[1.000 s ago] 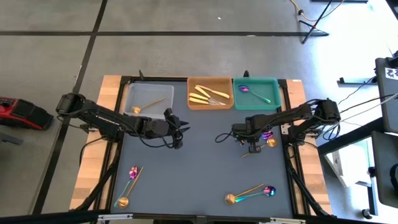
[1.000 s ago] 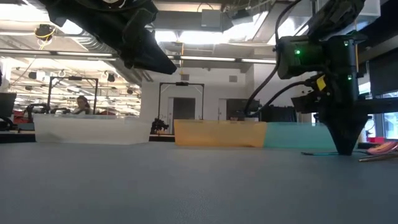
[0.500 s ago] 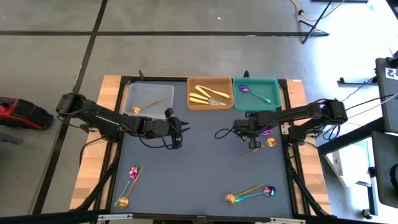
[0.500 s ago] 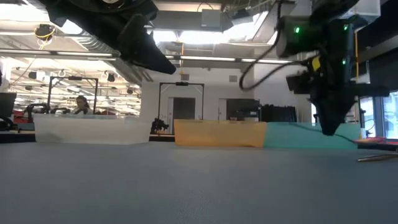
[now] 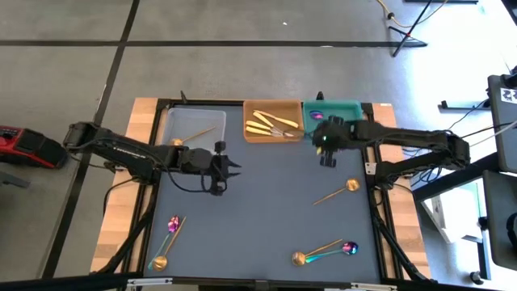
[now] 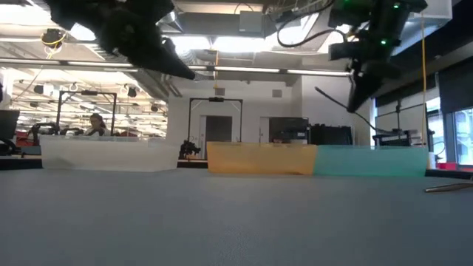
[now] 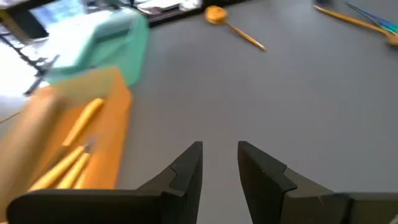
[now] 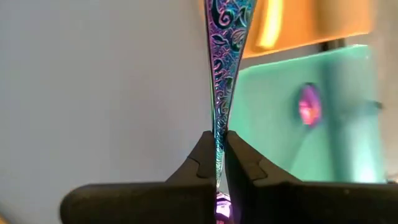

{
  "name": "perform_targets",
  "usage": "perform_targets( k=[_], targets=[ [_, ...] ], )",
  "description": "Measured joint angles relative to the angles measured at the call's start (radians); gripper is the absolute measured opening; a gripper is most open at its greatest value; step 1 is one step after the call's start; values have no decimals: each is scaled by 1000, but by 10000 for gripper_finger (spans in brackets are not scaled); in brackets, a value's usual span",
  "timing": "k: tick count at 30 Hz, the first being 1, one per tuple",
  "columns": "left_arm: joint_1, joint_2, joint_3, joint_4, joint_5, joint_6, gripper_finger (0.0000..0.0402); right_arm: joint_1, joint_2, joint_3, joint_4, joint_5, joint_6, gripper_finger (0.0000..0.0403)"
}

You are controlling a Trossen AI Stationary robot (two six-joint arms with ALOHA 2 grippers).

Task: Sort silverware by color (type)
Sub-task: Put the blue spoon into the blue bin

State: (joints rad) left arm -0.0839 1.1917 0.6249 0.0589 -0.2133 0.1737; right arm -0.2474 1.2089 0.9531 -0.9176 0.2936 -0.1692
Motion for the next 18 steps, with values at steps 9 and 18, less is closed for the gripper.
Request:
perform_targets(
  k=[9, 18],
  targets=[
    [105, -157, -109, 10, 21, 46, 96, -234, 2, 41, 111, 54, -116, 3],
    [129, -205, -133, 14, 21, 38, 96, -454, 29, -32, 263, -84, -188, 3]
  ],
)
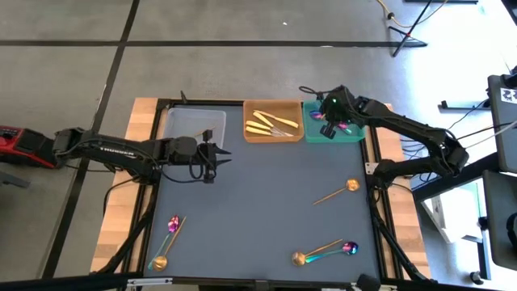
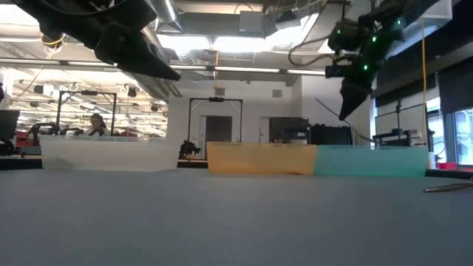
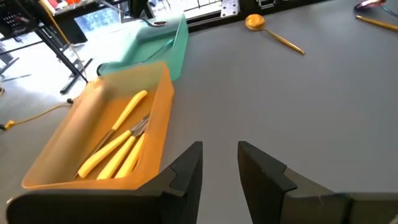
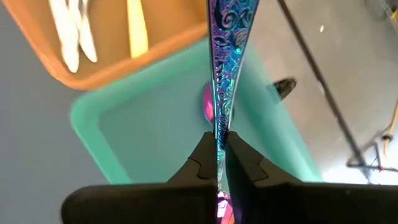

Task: Sort silverware by color (type)
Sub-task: Put the blue spoon into the blue bin, then put the gold spoon into the white bin

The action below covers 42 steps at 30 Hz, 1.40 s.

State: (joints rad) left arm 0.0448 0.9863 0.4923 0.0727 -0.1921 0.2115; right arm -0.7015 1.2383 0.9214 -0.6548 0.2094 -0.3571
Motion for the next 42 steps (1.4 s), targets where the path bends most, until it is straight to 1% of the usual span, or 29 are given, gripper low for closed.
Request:
perform_targets(
  k=[4, 9, 11, 17, 20, 24, 27, 30, 34, 38, 40, 42],
  targets=[
    [0, 0, 0, 0, 0, -14, 96, -50, 45, -20, 33, -3, -26, 3],
    [0, 0, 0, 1, 0, -21, 96, -106, 131, -21, 11, -60, -19, 3],
    [0, 0, 0, 1, 0, -21, 96, -121, 169, -21, 10, -67, -20, 3],
    [0, 1, 0, 1, 0, -21, 96, -152, 252, -21, 10, -63, -17, 3],
    [0, 1, 0, 1, 0, -21, 96, -152, 271, -21, 10, -55, -10, 2],
    [0, 1, 0, 1, 0, -21, 96, -150, 271, -21, 31, -13, 42, 5],
    [0, 1, 0, 1, 0, -26, 96, -150, 272, -21, 24, -9, 58, 30],
    [0, 1, 0, 1, 0, -27, 96, -149, 272, -17, 17, -9, 57, 72],
    [0, 1, 0, 1, 0, -46, 96, -147, 271, 59, -90, -17, 71, 132],
    [0, 1, 0, 1, 0, -50, 96, -114, 246, 121, -177, -109, 95, 169],
    [0, 1, 0, 2, 0, -60, 96, -77, 216, 139, -207, -160, 118, 179],
    [-1, 3, 0, 2, 4, -79, 96, -17, 191, 147, -243, -190, 142, 182]
  ],
)
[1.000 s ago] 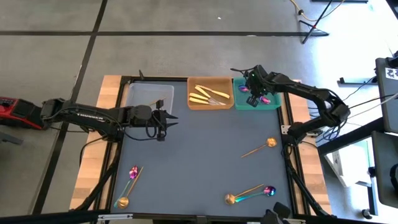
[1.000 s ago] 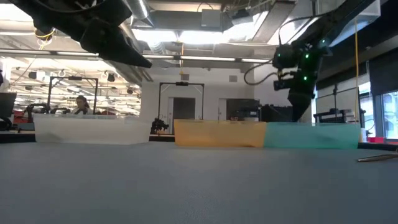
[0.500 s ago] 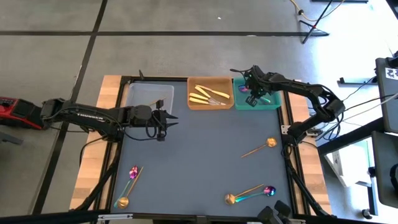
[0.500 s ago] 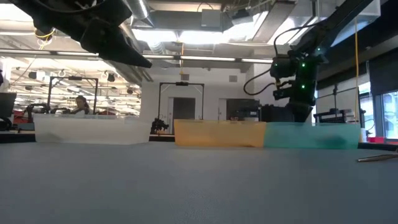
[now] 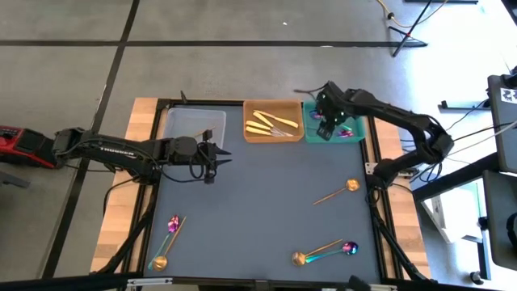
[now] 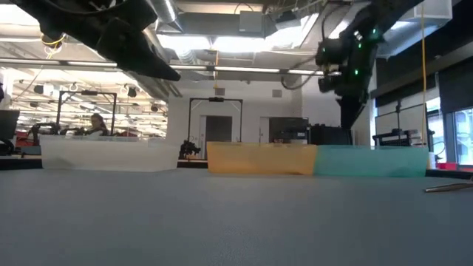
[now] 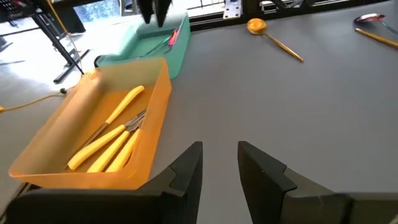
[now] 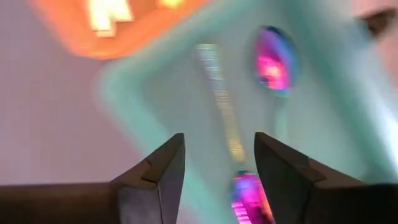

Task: Sort silverware by color (type)
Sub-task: Put the gold spoon into the white bin

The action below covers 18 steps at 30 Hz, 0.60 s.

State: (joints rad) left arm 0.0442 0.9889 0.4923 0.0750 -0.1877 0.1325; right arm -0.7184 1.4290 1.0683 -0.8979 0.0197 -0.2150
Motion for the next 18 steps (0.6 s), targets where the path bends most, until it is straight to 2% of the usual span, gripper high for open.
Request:
perform_targets(
  k=[7, 14, 18],
  targets=[
    [-58, 20, 0, 2, 24, -99, 96, 277, -103, 1, -88, -13, 106, 175],
    [-215, 131, 0, 128, 14, -181, 96, 578, -136, 1, -149, -12, 294, 166],
    [-305, 201, 0, 200, -30, -246, 96, 741, -137, -22, -153, -12, 406, 166]
  ],
)
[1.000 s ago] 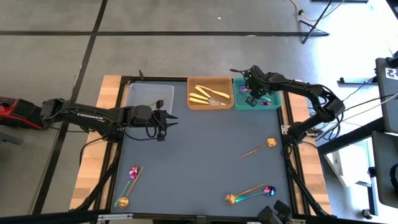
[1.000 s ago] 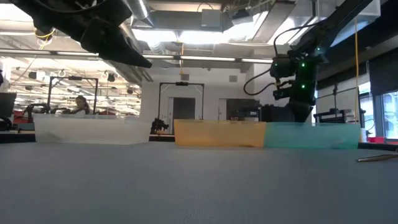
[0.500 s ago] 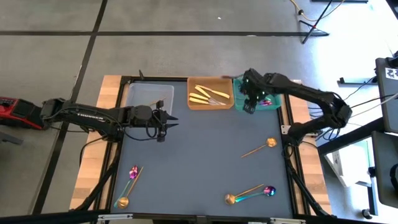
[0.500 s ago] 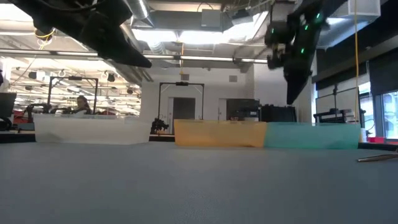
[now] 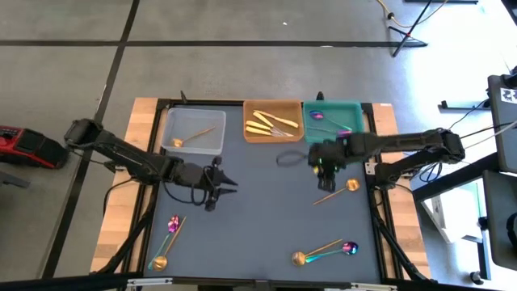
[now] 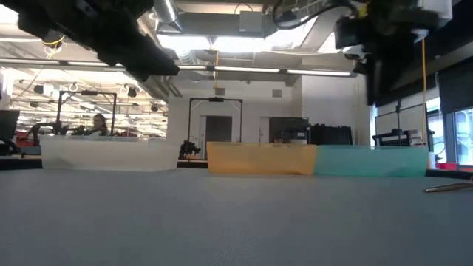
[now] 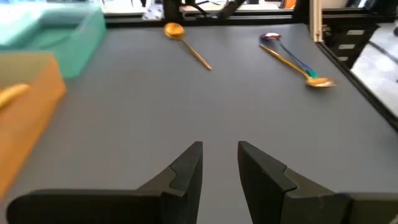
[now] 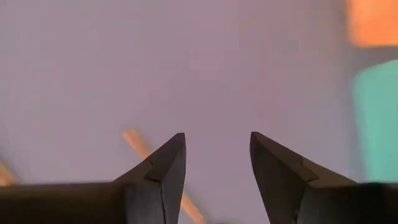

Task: Sort silverware by color (type)
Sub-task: Put the gold spoon into the white bin

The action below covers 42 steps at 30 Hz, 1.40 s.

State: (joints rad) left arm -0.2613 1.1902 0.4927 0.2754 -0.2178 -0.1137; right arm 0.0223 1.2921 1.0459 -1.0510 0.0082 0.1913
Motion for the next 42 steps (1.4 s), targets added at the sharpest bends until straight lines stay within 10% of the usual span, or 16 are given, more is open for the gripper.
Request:
perform_targets(
  k=[12, 35, 42],
  targets=[
    [-200, 63, 0, 14, -177, -215, 96, 262, 1, -196, -6, 60, 243, 166],
    [-276, 63, 0, 27, -264, -228, 96, 266, 204, -349, 178, -31, 221, 164],
    [-276, 63, 0, 26, -265, -228, 96, 266, 217, -350, 186, -28, 214, 94]
  ],
)
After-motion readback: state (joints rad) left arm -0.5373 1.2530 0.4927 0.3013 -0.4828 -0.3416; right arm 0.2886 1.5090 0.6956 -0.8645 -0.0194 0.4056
